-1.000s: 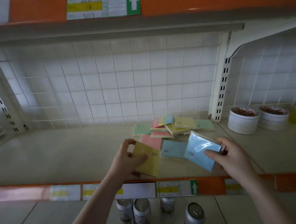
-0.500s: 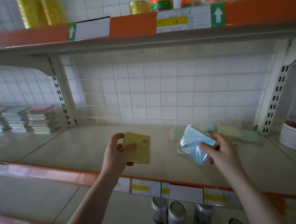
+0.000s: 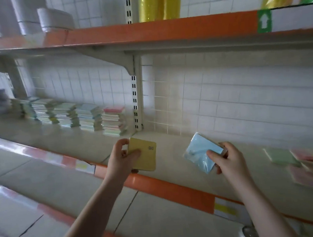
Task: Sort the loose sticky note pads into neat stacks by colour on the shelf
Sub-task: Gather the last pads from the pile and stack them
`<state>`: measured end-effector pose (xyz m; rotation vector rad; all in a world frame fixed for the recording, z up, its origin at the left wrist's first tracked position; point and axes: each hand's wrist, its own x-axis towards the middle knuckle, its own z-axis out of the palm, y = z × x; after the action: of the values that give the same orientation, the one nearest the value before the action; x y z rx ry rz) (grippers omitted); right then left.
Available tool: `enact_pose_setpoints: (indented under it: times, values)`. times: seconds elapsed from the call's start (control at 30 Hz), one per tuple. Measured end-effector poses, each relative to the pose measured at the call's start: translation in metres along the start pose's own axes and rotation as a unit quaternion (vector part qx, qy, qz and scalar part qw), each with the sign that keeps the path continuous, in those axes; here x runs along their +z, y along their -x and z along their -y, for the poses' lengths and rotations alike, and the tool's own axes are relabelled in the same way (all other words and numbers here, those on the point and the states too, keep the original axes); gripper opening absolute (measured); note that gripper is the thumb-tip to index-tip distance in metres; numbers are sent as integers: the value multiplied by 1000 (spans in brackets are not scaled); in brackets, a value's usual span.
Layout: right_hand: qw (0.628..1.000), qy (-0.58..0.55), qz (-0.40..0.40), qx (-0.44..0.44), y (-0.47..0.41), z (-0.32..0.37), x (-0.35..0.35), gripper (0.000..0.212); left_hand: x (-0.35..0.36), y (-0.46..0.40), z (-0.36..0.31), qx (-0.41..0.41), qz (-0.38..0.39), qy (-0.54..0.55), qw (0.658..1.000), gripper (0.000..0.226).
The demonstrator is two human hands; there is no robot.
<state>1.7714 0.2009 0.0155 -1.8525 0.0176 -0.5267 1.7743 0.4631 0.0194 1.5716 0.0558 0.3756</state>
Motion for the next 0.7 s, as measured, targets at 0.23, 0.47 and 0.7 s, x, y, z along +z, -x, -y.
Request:
enact_pose_setpoints:
  times: [0.23,0.47,0.7]
  values:
    - [998,-30,44,16,-9,36,113,11,-104,-52,12,-21,-39,-8,999,30]
    - [995,-46,90,13,-44,63,203,11,-160,-100,25,-29,-73,7,997,28]
    - [990,-82,113,-5,-111,95,293,14,-206,-171,39,-28,-86,-2,996,27]
